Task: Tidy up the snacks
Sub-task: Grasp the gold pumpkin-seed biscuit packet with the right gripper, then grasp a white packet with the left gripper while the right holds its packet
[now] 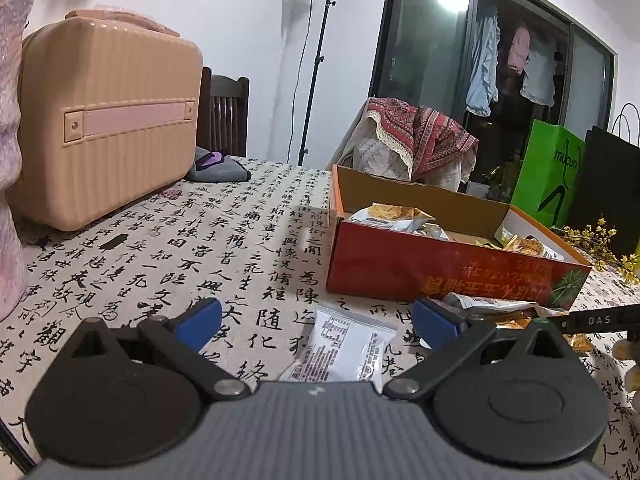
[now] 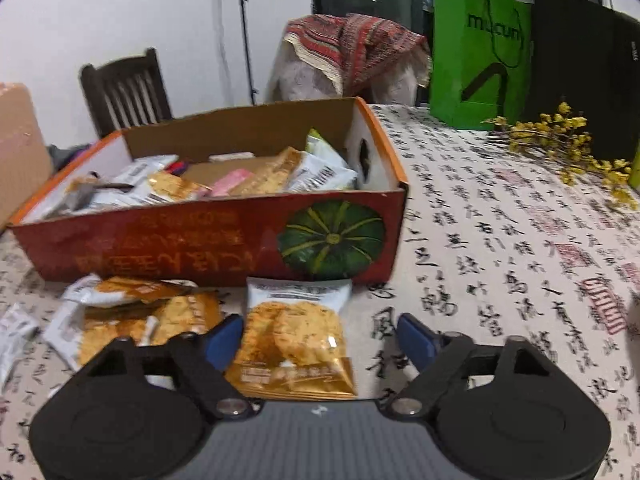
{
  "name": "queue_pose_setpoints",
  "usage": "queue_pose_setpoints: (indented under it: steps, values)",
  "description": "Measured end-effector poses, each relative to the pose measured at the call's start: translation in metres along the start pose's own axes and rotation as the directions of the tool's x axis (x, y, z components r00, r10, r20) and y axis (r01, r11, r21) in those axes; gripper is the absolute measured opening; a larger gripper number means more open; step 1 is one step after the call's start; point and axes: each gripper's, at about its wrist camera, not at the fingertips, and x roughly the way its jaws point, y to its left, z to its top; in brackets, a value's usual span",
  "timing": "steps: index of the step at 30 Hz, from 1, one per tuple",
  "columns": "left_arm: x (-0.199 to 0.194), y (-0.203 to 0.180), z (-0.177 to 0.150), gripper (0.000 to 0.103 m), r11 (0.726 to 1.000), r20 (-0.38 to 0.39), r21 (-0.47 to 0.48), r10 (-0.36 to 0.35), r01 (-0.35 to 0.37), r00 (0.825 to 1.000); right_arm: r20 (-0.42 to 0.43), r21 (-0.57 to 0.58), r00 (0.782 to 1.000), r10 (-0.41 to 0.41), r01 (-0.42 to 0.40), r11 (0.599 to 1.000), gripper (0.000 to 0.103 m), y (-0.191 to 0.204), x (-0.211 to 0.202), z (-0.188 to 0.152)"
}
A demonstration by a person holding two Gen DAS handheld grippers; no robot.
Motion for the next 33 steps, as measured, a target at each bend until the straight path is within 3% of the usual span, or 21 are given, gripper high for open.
queue_pose_setpoints:
  steps: [2,5,16,25,33]
  values:
    - [0.001,0.001,0.0,0.103,1.0,-0.002,-0.004,0.003,-0.003,1.0,0.012,-0.014,1.0,0.008,-0.008,1.0,0.048,0.002,-0.002,-0.001]
    - [0.001,0.001,0.001,0.103,1.0,-0.004,-0.007,0.004,-0.004,1.0,0.027,-0.016,1.0,0.014,-0.013,1.0,0.046,0.002,-0.007,-0.002]
    - [0.007,-0.001,0.0,0.103,0.999,-0.025,0.005,0.033,-0.033,0.999,0.191,0.016,0.982,0.017,-0.021,1.0,0.044,-0.017,-0.06,-0.018]
    - [0.005,-0.004,0.001,0.103,0.997,-0.022,0.02,0.076,-0.076,0.997,0.181,0.034,0.982,0.053,-0.06,0.998,0.044,-0.024,-0.049,-0.022]
    - [0.005,-0.014,0.01,0.103,0.991,-0.053,0.087,0.104,-0.099,0.993,0.206,0.05,0.977,0.063,-0.075,0.996,0.045,-0.027,-0.052,-0.023]
